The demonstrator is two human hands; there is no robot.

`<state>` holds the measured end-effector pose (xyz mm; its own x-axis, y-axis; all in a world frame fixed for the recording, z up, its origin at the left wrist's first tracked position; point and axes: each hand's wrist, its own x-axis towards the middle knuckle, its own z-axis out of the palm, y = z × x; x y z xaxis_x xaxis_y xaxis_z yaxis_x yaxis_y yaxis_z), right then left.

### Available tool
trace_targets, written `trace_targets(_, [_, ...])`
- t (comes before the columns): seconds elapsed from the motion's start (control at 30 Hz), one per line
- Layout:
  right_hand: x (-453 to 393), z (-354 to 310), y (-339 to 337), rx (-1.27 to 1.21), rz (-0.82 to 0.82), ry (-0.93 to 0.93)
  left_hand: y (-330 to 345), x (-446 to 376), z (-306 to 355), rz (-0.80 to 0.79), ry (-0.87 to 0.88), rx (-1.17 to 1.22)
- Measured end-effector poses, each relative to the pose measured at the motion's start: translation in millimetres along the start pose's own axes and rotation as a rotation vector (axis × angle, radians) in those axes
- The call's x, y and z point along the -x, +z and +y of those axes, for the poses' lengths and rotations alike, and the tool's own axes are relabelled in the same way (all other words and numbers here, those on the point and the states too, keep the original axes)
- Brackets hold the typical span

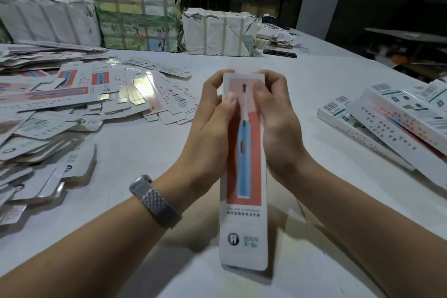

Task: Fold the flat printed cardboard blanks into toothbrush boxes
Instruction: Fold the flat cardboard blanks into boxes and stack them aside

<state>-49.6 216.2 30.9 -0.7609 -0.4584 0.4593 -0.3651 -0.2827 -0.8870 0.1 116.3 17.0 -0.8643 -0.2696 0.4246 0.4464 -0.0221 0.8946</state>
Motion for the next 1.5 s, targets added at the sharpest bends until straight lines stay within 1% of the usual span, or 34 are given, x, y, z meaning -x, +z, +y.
trace_targets(0.07, [-2,-1,-3,-0.003,0.044,0.017,1,2,-1,-0.01,-0.035,-0.001])
trace_targets(0.13, [-2,-2,-4,-0.017,0.05,0.029,3,3,-1,-0.005,-0.045,0.0])
trace_targets(0.27, [-3,-2,-3,-0.014,0.07,-0.036,5,5,0,-0.009,-0.064,-0.02])
trace_targets(0.47, [-4,-4,-4,-0.019,0.062,0.0,4,5,1,0.031,-0.026,-0.004])
trace_targets(0.63, [-6,-8,-6,-0.074,0.141,0.065,7,8,-3,-0.035,0.008,-0.099])
trace_targets(0.7, [-9,-9,-8,-0.106,0.161,0.072,9,7,-4,-0.04,0.033,-0.163])
trace_targets(0.83, [-12,-10,-11,-0.112,0.192,0.084,7,6,-4,-0.048,0.024,-0.22])
trace_targets(0.9, [-13,-8,-12,-0.105,0.199,0.093,6,6,-4,-0.065,0.027,-0.221])
trace_targets(1.03, [-14,-7,-13,-0.006,0.224,0.073,4,5,-4,-0.081,0.026,-0.221])
trace_targets(1.13, [-16,-5,-14,-0.003,0.274,0.076,4,5,-4,-0.118,0.023,-0.236])
trace_targets(1.33, [-20,-5,-16,-0.039,0.317,0.125,3,4,-3,-0.155,0.013,-0.222])
trace_targets(1.4, [-22,-6,-19,-0.055,0.313,0.129,4,4,-3,-0.167,0.017,-0.222])
trace_targets(1.5, [-24,-5,-23,-0.042,0.252,0.1,3,3,-3,-0.15,0.025,-0.229])
